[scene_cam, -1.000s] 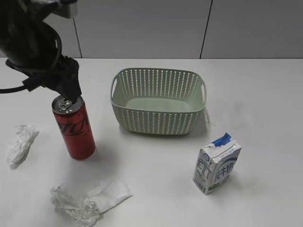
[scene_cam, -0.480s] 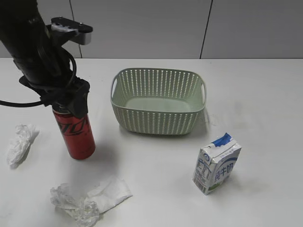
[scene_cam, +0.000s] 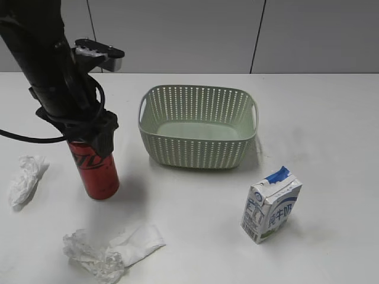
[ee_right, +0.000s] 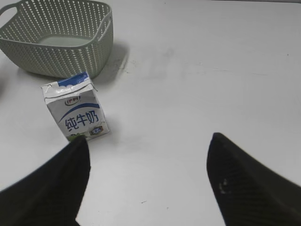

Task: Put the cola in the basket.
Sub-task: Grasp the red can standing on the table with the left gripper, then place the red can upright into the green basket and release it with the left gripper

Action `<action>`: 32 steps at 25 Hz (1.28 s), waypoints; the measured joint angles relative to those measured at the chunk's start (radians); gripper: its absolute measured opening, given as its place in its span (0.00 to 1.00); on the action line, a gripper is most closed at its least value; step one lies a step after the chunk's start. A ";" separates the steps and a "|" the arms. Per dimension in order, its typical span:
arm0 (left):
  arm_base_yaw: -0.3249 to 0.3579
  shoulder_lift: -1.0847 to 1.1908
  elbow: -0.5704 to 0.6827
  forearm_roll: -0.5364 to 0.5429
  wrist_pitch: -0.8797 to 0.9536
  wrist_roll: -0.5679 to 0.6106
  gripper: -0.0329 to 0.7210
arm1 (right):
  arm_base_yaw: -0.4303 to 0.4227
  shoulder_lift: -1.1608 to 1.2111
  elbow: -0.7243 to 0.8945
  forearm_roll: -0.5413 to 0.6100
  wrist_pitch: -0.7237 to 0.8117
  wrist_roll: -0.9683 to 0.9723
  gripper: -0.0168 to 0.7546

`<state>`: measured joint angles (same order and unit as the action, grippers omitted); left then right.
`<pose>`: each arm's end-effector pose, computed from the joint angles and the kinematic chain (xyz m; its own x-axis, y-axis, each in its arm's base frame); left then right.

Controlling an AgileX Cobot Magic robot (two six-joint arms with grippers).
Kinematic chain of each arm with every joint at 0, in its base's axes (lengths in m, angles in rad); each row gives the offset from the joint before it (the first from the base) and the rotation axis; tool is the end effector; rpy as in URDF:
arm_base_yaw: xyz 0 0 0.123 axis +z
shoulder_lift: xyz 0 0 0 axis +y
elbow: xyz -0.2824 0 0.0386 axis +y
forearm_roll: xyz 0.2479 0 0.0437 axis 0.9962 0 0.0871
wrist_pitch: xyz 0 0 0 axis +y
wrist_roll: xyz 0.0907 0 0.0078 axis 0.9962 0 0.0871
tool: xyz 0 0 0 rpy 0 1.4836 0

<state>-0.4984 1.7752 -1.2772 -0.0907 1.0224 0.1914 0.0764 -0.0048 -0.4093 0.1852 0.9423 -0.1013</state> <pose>0.3008 -0.1717 0.2218 -0.7911 0.5934 -0.1485 0.6058 0.7936 -0.0558 0.0074 0.0142 0.2621 -0.4199 -0.0238 -0.9072 -0.2068 0.9759 0.0701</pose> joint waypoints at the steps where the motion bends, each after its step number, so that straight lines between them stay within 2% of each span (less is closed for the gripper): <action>1: 0.000 0.001 0.000 0.000 0.000 0.000 0.77 | 0.000 0.000 0.000 0.000 0.000 0.000 0.78; 4: 0.000 0.001 0.000 0.000 0.004 0.000 0.71 | 0.000 0.000 0.000 0.000 0.000 0.000 0.78; 11: 0.000 0.001 -0.054 0.004 0.093 0.000 0.71 | 0.000 0.000 0.000 0.000 0.000 0.000 0.78; 21: 0.000 0.001 -0.379 0.033 0.194 -0.001 0.71 | 0.000 0.000 0.000 0.000 0.000 0.000 0.78; 27: -0.001 0.011 -0.529 -0.035 0.199 -0.003 0.71 | 0.000 0.000 0.000 0.000 0.000 0.000 0.78; 32: -0.057 0.103 -0.650 -0.067 0.207 -0.003 0.71 | 0.000 0.000 0.000 0.000 0.000 0.000 0.78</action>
<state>-0.5554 1.8778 -1.9273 -0.1573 1.2293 0.1884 0.0764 -0.0048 -0.4093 0.1852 0.9423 -0.1013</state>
